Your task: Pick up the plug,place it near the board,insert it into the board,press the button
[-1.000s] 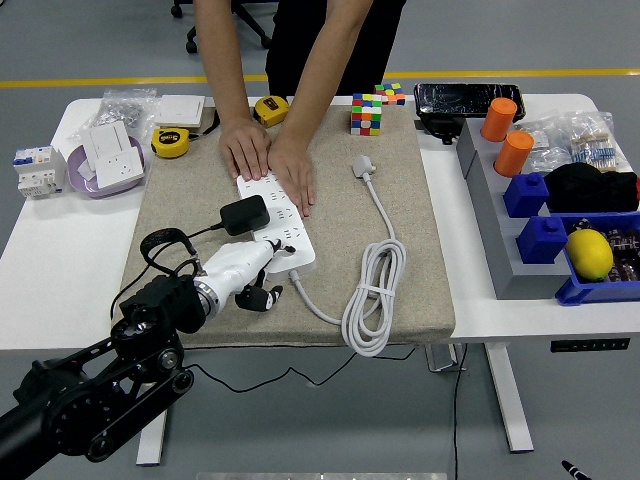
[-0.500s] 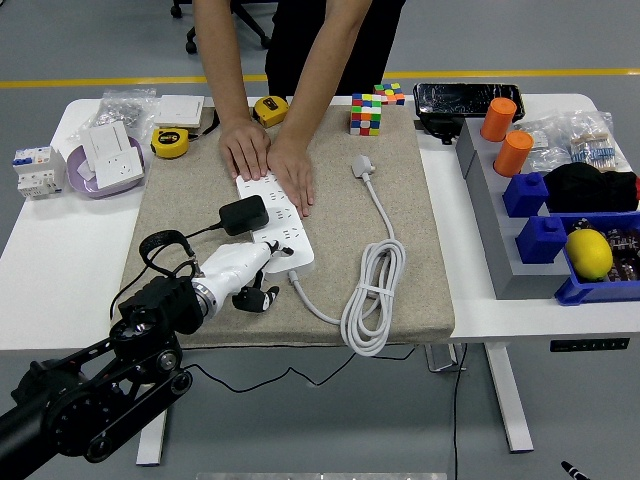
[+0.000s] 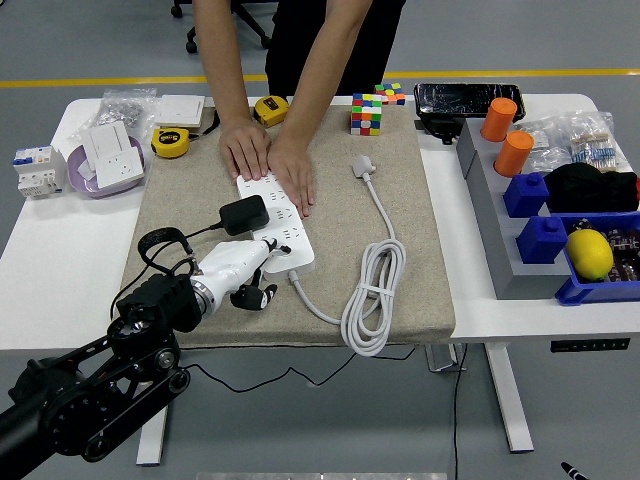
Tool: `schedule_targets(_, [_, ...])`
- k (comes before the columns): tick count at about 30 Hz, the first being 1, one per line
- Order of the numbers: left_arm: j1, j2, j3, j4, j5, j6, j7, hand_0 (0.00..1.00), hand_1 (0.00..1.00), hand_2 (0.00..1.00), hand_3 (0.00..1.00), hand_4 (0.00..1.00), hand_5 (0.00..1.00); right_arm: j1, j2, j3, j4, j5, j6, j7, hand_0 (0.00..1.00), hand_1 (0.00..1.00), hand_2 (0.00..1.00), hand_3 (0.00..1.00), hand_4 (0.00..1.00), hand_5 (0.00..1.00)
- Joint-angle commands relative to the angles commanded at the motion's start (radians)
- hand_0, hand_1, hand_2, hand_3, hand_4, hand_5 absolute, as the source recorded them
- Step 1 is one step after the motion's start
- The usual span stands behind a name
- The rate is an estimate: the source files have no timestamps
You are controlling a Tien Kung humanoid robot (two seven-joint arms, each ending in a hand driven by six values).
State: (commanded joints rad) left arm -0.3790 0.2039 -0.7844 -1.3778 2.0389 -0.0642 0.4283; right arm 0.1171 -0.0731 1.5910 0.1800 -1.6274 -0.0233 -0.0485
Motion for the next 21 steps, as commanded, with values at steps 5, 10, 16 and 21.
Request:
schedule_targets(5, [-0.001, 0.001, -0.003, 0.004, 0.003, -0.008, 0.006, 0.129, 0.051, 0.15, 0.843, 0.577, 0.002, 0.0, 0.001, 0.0, 0.0, 0.0, 0.0, 0.0, 0.855, 0.813, 0.783, 0.798, 0.998, 0.84])
schedule_targets(10, [0.0, 0.003, 0.004, 0.01, -0.003, -0.005, -0.001, 0.13, 0.051, 0.15, 0.837, 0.579, 0.002, 0.0, 0.0, 0.001, 0.0, 0.0, 0.0, 0.0, 0.855, 0.812, 0.783, 0.798, 0.998, 0.841])
schedule_targets(16, [0.0, 0.004, 0.017, 0.013, -0.012, -0.012, 0.002, 0.13, 0.05, 0.15, 0.826, 0.581, 0.002, 0.001, 0.0, 0.0, 0.0, 0.002, 0.0, 0.0, 0.854, 0.811, 0.783, 0.798, 0.998, 0.842])
schedule_targets(21, [-0.001, 0.007, 0.029, 0.015, -0.019, -0.016, 0.004, 0.13, 0.05, 0.149, 0.811, 0.581, 0.002, 0.001, 0.0, 0.0, 0.0, 0.003, 0.0, 0.0, 0.855, 0.812, 0.783, 0.798, 0.998, 0.842])
